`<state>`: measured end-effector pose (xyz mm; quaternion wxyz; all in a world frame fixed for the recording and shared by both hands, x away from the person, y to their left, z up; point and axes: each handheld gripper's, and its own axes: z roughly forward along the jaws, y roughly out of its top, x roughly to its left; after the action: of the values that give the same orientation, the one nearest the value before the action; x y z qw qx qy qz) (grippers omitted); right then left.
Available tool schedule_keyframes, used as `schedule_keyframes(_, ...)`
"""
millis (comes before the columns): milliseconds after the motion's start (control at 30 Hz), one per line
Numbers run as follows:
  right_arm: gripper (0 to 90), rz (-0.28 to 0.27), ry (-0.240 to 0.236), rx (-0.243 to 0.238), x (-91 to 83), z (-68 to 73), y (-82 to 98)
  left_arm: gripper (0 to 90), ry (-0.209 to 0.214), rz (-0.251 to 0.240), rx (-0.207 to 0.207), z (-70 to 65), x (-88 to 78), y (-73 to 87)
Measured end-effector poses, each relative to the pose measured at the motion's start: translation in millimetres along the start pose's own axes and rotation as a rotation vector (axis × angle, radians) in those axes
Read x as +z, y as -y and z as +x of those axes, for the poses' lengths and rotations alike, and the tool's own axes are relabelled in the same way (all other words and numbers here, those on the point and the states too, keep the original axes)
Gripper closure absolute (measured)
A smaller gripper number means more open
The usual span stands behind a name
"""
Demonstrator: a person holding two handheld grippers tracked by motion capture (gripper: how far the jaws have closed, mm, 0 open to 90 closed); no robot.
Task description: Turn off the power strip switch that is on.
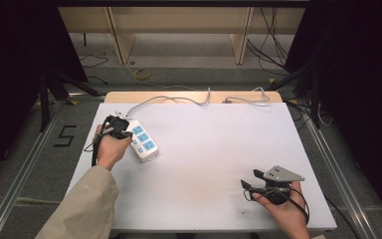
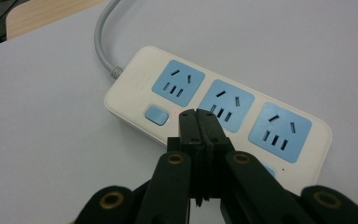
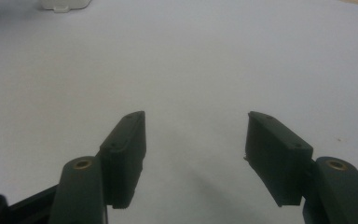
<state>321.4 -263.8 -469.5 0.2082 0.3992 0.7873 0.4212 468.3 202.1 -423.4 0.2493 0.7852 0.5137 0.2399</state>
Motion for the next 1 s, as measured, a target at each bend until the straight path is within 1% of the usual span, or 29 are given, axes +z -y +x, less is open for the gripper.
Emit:
schedule_keyframes(600, 39.2, 0.000, -0.002, 0.006, -0.1, -0.3, 0.1, 89.7, -0.006, 0.009, -0.004, 4.3, 2.9, -8.1)
schedule_keyframes(1000, 39.2, 0.000, -0.002, 0.005, -0.1, -0.6, 0.2, 89.7, -0.010, 0.029, -0.010, 7.7, 10.2, -8.7)
